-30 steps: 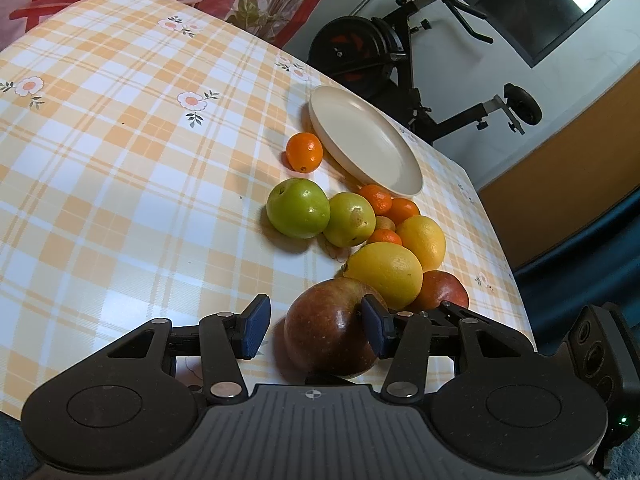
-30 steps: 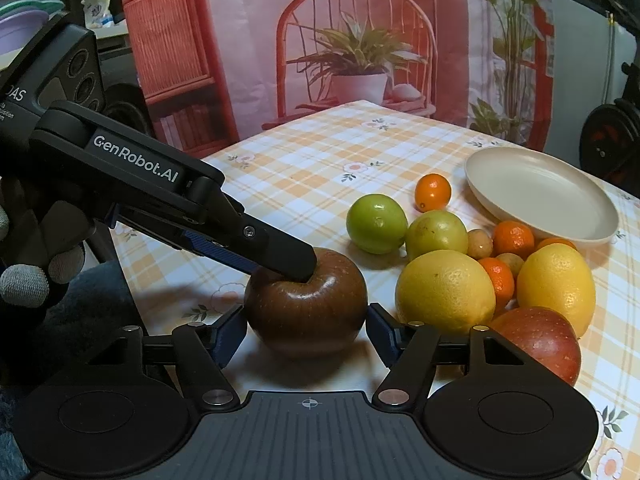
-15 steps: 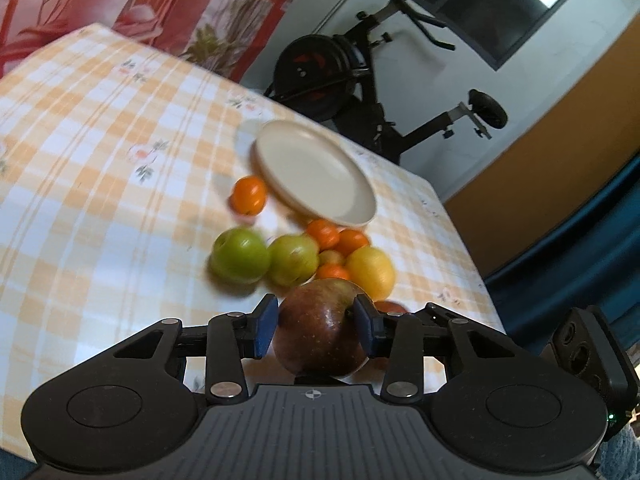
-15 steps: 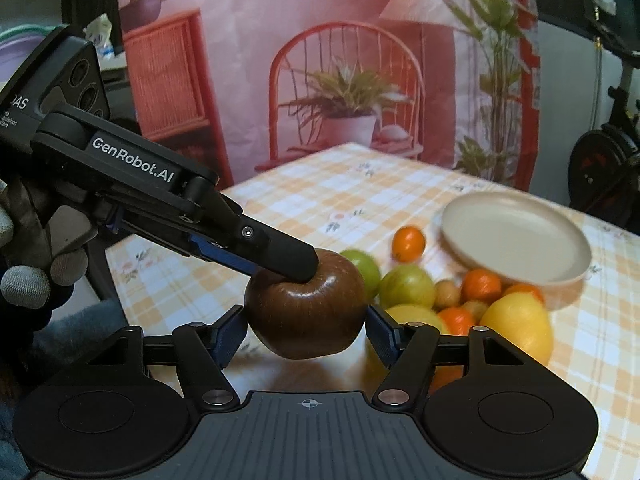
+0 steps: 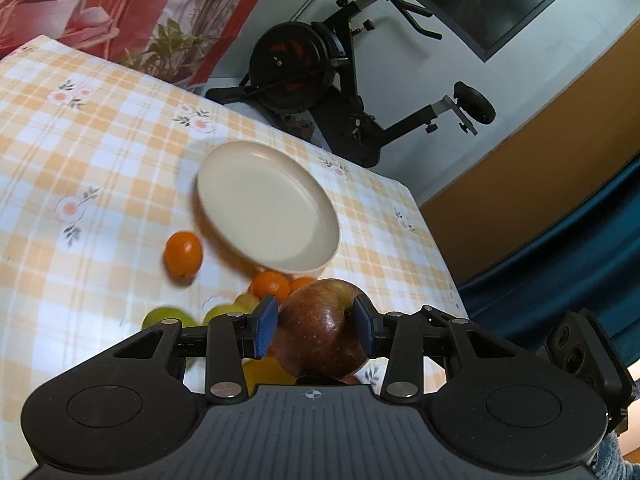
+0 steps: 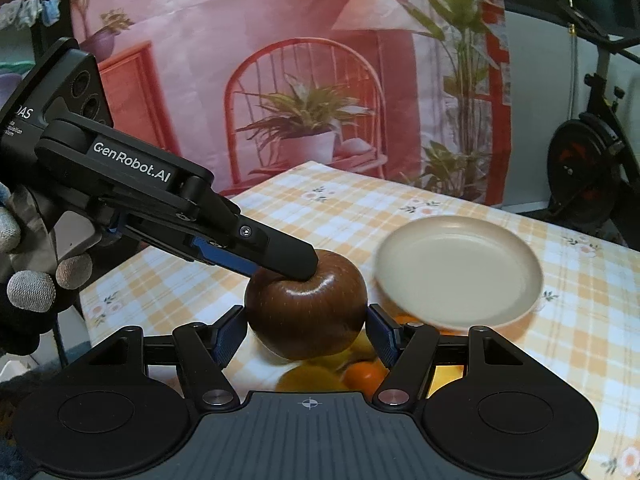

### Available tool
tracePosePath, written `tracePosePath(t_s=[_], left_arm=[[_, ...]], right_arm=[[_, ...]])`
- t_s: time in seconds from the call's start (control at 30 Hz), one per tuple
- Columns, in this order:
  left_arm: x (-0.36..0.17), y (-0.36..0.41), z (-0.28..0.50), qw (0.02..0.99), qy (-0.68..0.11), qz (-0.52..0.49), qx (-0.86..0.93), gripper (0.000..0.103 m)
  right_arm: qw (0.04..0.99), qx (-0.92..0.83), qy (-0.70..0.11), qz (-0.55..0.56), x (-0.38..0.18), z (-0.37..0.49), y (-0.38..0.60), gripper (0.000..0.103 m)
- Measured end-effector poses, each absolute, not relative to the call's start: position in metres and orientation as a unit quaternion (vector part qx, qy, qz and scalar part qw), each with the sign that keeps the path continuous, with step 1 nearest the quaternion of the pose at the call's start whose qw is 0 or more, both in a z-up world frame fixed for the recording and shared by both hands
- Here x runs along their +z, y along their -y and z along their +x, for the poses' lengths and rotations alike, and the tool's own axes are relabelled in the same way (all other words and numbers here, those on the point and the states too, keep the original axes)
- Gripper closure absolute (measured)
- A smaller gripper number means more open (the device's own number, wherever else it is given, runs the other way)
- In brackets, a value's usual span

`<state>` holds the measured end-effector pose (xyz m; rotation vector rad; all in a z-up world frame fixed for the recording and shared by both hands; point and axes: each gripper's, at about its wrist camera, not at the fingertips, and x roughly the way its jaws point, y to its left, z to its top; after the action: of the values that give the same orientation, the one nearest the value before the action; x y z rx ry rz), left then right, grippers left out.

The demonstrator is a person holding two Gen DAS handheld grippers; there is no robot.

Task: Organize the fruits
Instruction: 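Lift the red apple with the left tool and carry it toward the plate, then lower the red apple onto the beige plate and open the left tool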

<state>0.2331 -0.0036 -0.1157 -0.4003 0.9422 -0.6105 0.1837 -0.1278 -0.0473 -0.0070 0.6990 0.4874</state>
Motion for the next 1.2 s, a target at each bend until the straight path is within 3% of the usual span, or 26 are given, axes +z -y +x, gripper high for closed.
tracePosePath(t_s=[0.53,1.2], left_arm=[[-0.119,0.034,0.294,0.827,-0.455,-0.162,-0.286,0.059],[-0.152,0.025,0.385,0.832,-0.487,-0.147,-0.224,0.059]], right_arm=[[0.905,0.236,-0.354,-0.004,-0.052,0.262,0.173,0.042],[0.882,0.276,-0.381,-0.033,-0.115,0.375,0.167,0.042]])
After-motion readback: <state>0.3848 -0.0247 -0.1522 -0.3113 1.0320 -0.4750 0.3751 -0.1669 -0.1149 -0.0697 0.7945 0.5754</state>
